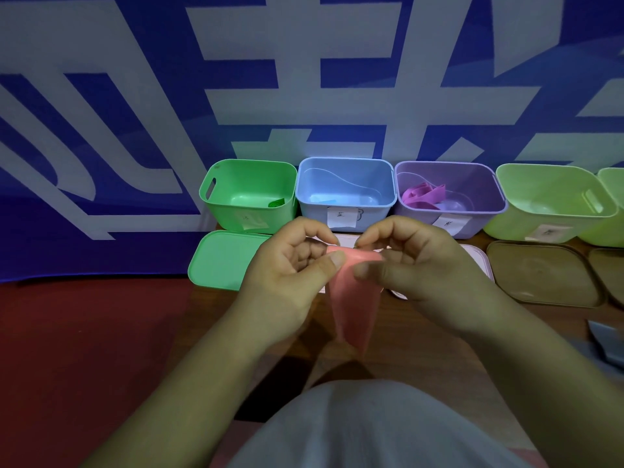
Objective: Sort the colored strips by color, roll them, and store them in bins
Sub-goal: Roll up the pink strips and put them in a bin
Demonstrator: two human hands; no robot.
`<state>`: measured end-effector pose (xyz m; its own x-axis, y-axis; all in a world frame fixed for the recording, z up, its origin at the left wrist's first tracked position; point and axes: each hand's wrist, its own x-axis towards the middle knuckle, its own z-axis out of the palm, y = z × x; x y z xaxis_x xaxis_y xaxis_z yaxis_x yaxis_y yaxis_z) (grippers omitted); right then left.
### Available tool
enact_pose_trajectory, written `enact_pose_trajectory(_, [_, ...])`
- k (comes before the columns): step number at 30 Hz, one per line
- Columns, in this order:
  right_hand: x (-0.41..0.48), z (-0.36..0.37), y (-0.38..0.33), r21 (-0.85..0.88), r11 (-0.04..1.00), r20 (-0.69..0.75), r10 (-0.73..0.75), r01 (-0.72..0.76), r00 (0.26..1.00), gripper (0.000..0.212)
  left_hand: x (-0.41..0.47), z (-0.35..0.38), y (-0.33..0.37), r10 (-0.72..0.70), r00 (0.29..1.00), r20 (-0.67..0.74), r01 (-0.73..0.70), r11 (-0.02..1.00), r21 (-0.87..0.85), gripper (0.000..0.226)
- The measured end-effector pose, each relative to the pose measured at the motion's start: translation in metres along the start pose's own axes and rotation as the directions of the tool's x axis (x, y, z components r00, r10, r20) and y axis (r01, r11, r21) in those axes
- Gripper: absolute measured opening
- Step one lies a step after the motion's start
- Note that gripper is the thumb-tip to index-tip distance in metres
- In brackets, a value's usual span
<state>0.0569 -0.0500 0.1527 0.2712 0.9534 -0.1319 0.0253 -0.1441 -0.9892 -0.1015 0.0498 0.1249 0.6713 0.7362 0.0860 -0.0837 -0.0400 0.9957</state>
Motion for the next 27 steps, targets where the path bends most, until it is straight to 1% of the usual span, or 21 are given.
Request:
enact_pose_trajectory(4, [0.0003, -0.002, 0.0034, -0.031, 0.999, -0.006, -0.034, 0.033, 0.999, 0.028, 0.0012, 0.002, -0.0021, -0.034, 0.999, -0.015, 0.034, 0.999, -0.018, 0.009])
enact_pose_trajectory(7, [0.0008, -0.0018, 0.0035, -0.018, 0.998, -0.03, -0.066, 0.065, 0.997, 0.024, 0.0003, 0.0032, -0.0014, -0.065, 0.998, -0.015, 0.064, 0.996, -0.054, 0.006])
enact_pose_trajectory(10, [0.0009, -0.0018, 0.0042, -0.013, 0.998, -0.045, -0.069, 0.069, 0.997, 0.019, -0.0005, 0.0033, -0.0001, -0.071, 0.997, -0.017, 0.07, 0.996, -0.048, 0.006])
enact_pose_trajectory(12, [0.0005, -0.0017, 0.0043, -0.003, 0.998, -0.044, -0.059, 0.059, 0.997, 0.017, -0.0015, 0.0023, 0.0, -0.049, 0.999, -0.006, 0.049, 0.999, -0.019, 0.006])
enact_pose_trajectory(16, [0.0004, -0.0013, 0.0053, 0.026, 0.999, -0.041, -0.035, 0.036, 0.999, 0.014, -0.002, -0.0003, -0.0006, -0.004, 1.0, 0.019, 0.002, 0.995, 0.099, 0.004])
enact_pose_trajectory(19, [0.0008, -0.0011, 0.0075, 0.033, 0.999, -0.038, -0.026, 0.027, 0.999, 0.01, -0.0023, -0.002, -0.0006, 0.004, 0.999, 0.032, -0.008, 0.994, 0.107, 0.008])
enact_pose_trajectory(24, [0.0018, -0.0023, 0.0078, 0.069, 0.998, -0.062, -0.009, 0.014, 0.998, 0.008, -0.0057, -0.0031, -0.0012, 0.01, 0.999, 0.036, -0.014, 0.994, 0.108, 0.026])
enact_pose_trajectory(27, [0.0017, -0.0024, 0.0064, 0.054, 0.998, -0.065, -0.021, 0.024, 0.998, 0.004, -0.0055, -0.0021, -0.0017, 0.033, 0.998, 0.044, -0.038, 0.993, 0.11, 0.028])
